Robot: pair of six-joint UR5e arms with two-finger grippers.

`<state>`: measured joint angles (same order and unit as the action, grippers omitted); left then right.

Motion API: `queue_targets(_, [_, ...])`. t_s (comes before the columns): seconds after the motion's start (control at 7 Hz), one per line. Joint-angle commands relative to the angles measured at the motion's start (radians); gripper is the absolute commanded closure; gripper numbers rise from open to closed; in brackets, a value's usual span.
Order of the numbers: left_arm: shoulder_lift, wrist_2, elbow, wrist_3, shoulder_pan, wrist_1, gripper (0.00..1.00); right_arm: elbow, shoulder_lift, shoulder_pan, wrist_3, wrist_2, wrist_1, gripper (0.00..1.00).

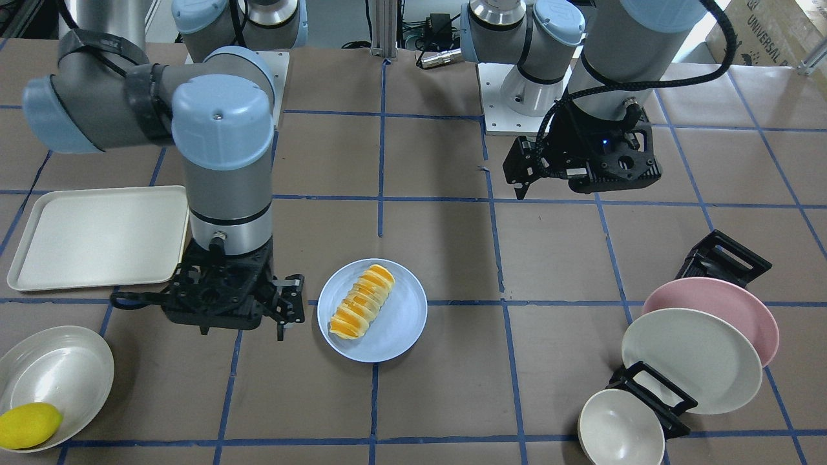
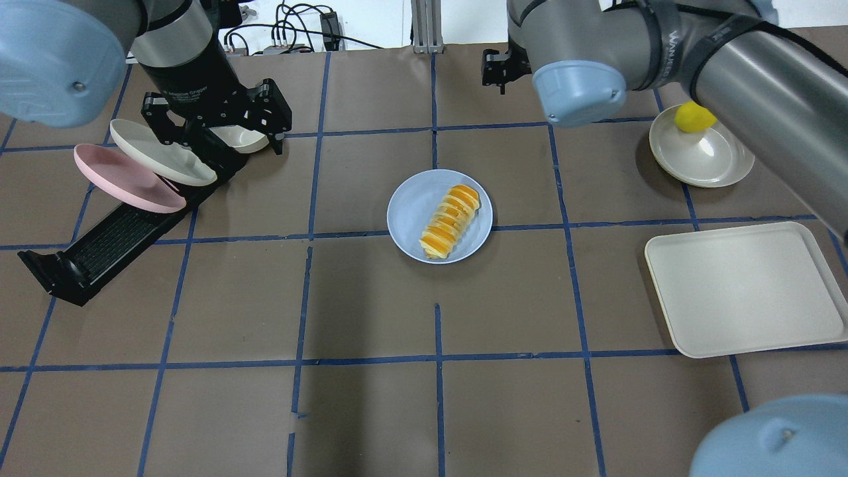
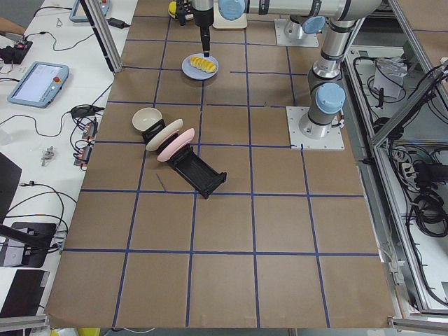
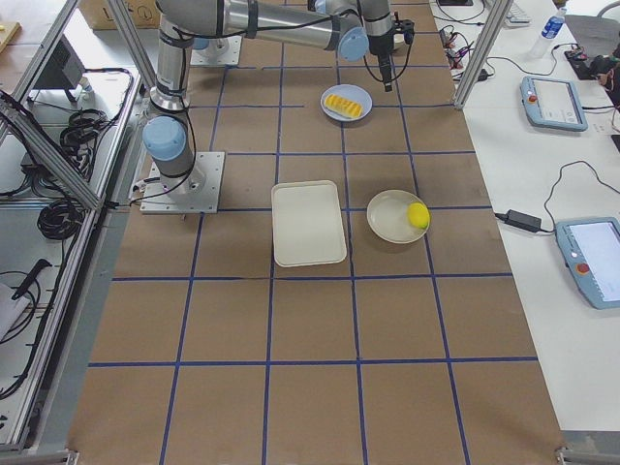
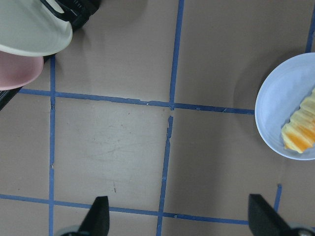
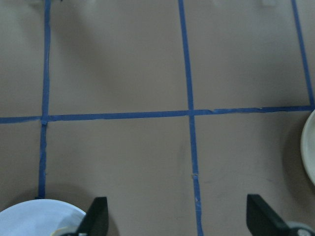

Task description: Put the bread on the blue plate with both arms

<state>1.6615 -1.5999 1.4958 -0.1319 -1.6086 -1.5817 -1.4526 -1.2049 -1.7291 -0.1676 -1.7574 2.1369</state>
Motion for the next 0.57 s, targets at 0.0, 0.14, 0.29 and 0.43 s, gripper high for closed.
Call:
queue_targets(0.0, [-0.006,-0.005,0.004,0.065,-0.022,0.002,0.00,-0.037,-0.097,0.054,0.034,0.009,-0.081,0.00])
queue_targets(0.14, [0.006,0.000,0.011,0.072,-0.021,0.009,0.00,-0.041,-0.137,0.077,0.052,0.010,-0.128,0.00])
queue_targets(0.29, [-0.003,-0.005,0.009,0.071,-0.022,-0.015,0.00,-0.042,-0.206,0.083,0.084,0.053,-0.328,0.00])
queue_targets(0.43, [-0.005,-0.003,0.003,0.069,-0.021,-0.041,0.00,-0.043,-0.270,0.126,0.092,0.144,-0.474,0.00])
